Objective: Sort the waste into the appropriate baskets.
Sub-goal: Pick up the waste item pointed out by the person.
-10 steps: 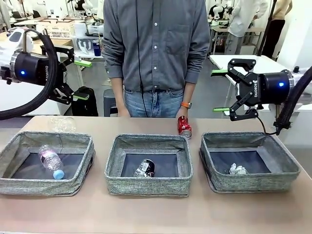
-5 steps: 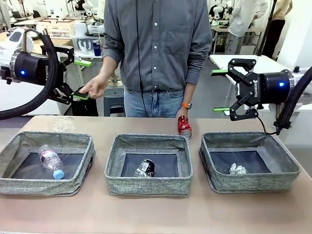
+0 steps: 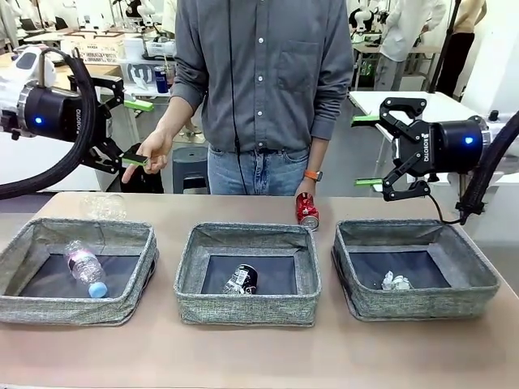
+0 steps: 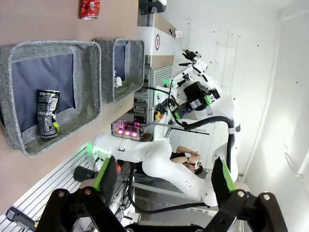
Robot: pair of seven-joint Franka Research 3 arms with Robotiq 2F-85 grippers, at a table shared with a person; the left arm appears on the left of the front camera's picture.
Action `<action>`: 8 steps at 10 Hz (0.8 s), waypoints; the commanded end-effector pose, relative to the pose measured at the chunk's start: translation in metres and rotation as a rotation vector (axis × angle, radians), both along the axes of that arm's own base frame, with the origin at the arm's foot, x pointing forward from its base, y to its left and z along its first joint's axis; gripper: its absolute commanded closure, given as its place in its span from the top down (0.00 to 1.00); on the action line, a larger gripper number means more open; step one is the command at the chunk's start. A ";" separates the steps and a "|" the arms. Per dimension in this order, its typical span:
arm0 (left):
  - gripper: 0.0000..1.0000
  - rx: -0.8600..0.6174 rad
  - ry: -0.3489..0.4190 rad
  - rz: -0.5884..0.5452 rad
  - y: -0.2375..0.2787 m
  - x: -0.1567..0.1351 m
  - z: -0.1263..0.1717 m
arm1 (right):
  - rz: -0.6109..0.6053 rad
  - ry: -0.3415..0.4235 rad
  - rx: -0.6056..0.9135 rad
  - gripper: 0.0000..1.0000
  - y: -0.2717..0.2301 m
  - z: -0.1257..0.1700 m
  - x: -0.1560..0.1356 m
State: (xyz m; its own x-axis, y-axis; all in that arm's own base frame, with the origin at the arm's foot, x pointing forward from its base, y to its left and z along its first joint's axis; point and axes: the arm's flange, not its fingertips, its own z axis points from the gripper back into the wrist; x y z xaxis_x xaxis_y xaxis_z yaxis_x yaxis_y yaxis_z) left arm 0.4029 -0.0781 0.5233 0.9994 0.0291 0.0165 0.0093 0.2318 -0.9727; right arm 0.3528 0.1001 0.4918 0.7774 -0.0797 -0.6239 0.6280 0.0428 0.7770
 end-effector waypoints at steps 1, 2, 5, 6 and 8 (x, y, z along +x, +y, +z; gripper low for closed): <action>1.00 0.000 0.000 0.000 0.000 0.000 0.000 | -0.001 0.006 0.021 1.00 0.002 0.004 0.001; 1.00 0.421 -0.030 0.199 0.007 0.015 -0.007 | -0.001 0.006 0.021 1.00 0.002 0.004 0.001; 1.00 0.986 0.065 0.314 0.042 0.051 -0.007 | -0.001 0.006 0.021 1.00 0.002 0.004 0.001; 1.00 1.091 0.072 0.331 0.054 0.061 0.001 | -0.001 0.006 0.021 1.00 0.002 0.004 0.001; 1.00 1.213 0.022 0.393 0.072 0.084 0.003 | -0.001 0.006 0.021 1.00 0.002 0.004 0.001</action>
